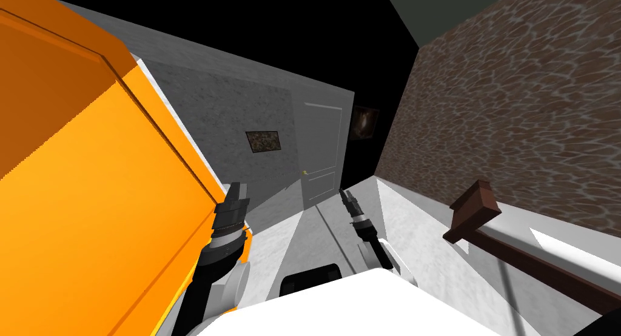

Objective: Pull the door open

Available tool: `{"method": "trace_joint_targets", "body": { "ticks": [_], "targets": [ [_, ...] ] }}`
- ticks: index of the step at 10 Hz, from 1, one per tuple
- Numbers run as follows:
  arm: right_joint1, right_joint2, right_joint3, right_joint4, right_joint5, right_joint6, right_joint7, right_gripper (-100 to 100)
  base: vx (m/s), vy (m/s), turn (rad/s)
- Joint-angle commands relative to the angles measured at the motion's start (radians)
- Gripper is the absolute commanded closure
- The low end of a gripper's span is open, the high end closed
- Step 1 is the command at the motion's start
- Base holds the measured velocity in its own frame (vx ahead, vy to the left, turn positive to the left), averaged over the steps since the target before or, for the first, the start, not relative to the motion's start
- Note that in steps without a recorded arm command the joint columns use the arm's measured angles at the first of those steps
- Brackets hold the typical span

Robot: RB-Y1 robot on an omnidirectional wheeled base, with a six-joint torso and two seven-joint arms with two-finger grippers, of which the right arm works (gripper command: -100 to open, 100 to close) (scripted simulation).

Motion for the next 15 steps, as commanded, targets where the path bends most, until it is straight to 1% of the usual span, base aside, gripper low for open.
{"method": "trace_joint_targets", "body": {
  "ticks": [1, 2, 3, 7, 15],
  "targets": [
    [-0.011, 0.001, -0.005, 0.042, 0.012, -0.015, 0.032, -100, 0.110, 0.048, 0.054],
    [-0.017, -0.001, -0.009, 0.064, 0.019, -0.021, 0.048, -100, 0.110, 0.051, 0.057],
    [-0.017, -0.001, -0.009, 0.064, 0.019, -0.021, 0.048, -100, 0.068, 0.025, 0.020],
    [-0.041, -0.006, -0.024, 0.154, 0.046, -0.046, 0.113, -100, 0.081, 0.027, 0.056],
    [-0.088, -0.014, -0.054, 0.329, 0.099, -0.096, 0.240, -100, 0.111, 0.032, 0.056]
  ]
}}
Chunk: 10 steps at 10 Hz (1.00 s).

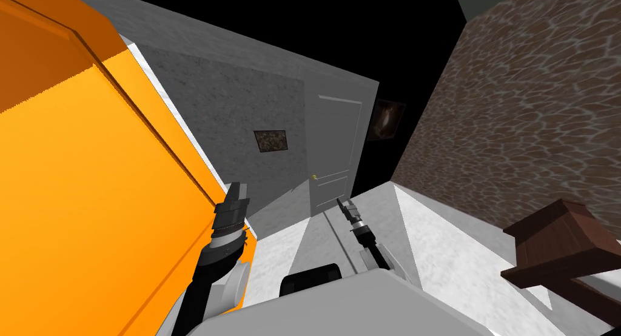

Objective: Pull the door open

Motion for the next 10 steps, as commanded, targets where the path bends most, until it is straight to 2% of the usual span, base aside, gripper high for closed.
{"method": "trace_joint_targets", "body": {
  "ticks": [1, 10],
  "targets": [
    [-0.013, -0.001, -0.007, 0.044, 0.010, -0.015, 0.029, -100, 0.103, 0.022, 0.058],
    [-0.061, -0.003, -0.038, 0.221, 0.063, -0.065, 0.158, -100, 0.108, 0.021, 0.050]
  ]
}}
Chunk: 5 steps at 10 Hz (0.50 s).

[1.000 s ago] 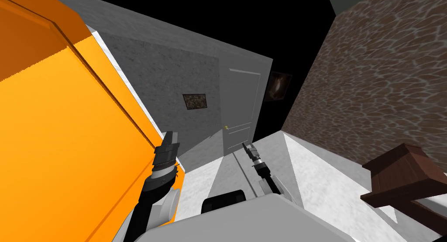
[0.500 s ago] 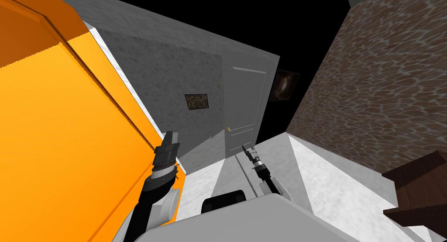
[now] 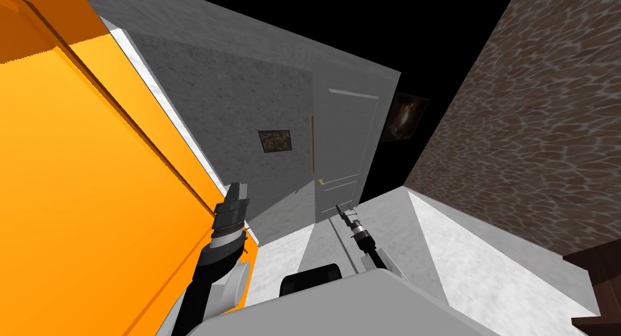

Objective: Pull the door open

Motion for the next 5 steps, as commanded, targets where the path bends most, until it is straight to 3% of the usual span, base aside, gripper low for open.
{"method": "trace_joint_targets", "body": {
  "ticks": [1, 5],
  "targets": [
    [-0.009, -0.002, -0.005, 0.028, 0.009, -0.007, 0.021, -100, 0.107, 0.016, 0.045],
    [-0.031, -0.001, -0.019, 0.111, 0.034, -0.031, 0.081, -100, 0.105, 0.014, 0.048]
  ]
}}
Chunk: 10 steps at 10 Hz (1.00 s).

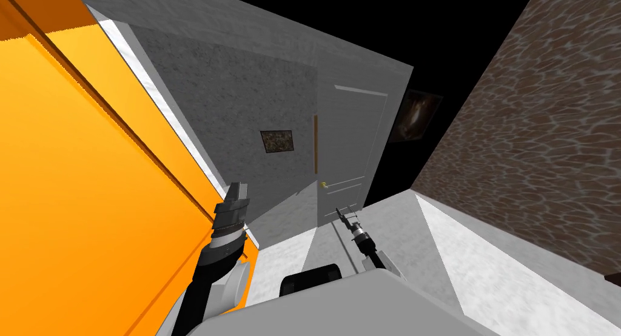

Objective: Pull the door open

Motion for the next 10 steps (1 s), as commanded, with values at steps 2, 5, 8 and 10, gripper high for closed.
{"method": "trace_joint_targets", "body": {
  "ticks": [2, 5, 8, 10],
  "targets": [
    [-0.013, 0.003, -0.008, 0.049, 0.015, -0.014, 0.039, -100, 0.127, 0.010, 0.050],
    [-0.030, 0.004, -0.019, 0.112, 0.034, -0.032, 0.085, -100, 0.115, -0.013, 0.048],
    [-0.045, 0.005, -0.028, 0.167, 0.050, -0.048, 0.125, -100, 0.124, -0.011, 0.045],
    [-0.045, 0.006, -0.029, 0.170, 0.053, -0.049, 0.128, -100, 0.080, -0.007, 0.020]
  ]
}}
